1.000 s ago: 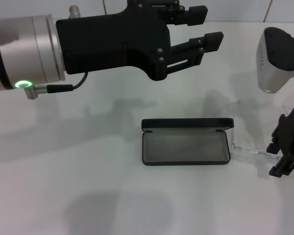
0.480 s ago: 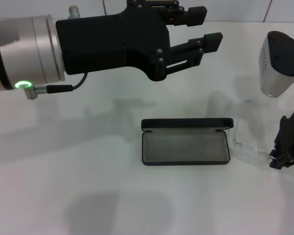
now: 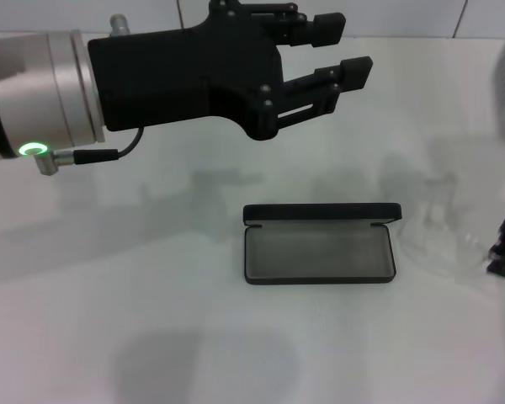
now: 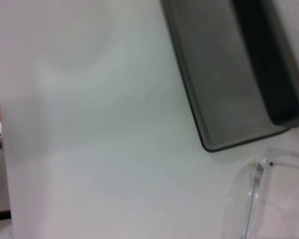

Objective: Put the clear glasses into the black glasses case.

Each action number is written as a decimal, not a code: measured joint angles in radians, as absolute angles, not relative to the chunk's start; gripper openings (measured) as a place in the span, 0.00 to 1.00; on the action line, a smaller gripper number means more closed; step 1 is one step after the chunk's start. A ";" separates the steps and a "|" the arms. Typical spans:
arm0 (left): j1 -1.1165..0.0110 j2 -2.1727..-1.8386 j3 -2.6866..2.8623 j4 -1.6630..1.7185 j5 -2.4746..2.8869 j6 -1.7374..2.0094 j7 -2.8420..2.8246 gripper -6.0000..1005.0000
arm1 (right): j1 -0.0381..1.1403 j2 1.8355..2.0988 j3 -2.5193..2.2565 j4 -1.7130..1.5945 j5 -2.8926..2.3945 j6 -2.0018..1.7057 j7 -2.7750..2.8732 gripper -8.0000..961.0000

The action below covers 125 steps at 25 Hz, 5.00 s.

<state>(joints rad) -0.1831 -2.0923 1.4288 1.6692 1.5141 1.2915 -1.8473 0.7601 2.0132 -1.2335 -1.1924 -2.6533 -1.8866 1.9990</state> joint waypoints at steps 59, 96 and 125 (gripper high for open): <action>-0.240 -2.092 1.350 1.552 1.385 1.316 -1.809 0.31 | 0.747 2.022 -1.273 -1.189 -2.651 -1.800 2.053 0.59; -0.199 -2.091 1.347 1.557 1.344 1.354 -1.804 0.29 | 0.641 2.019 -1.269 -1.347 -2.638 -1.815 2.083 0.14; -0.210 -2.092 1.263 1.527 1.146 1.541 -1.739 0.26 | 0.433 2.022 -0.900 -1.252 -1.471 -2.019 1.418 0.13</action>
<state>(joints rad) -0.2099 -2.0917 1.2633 1.5266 1.1462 1.5411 -1.7394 0.4327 2.0220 -0.8997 -1.2525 -1.4706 -2.0192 1.4175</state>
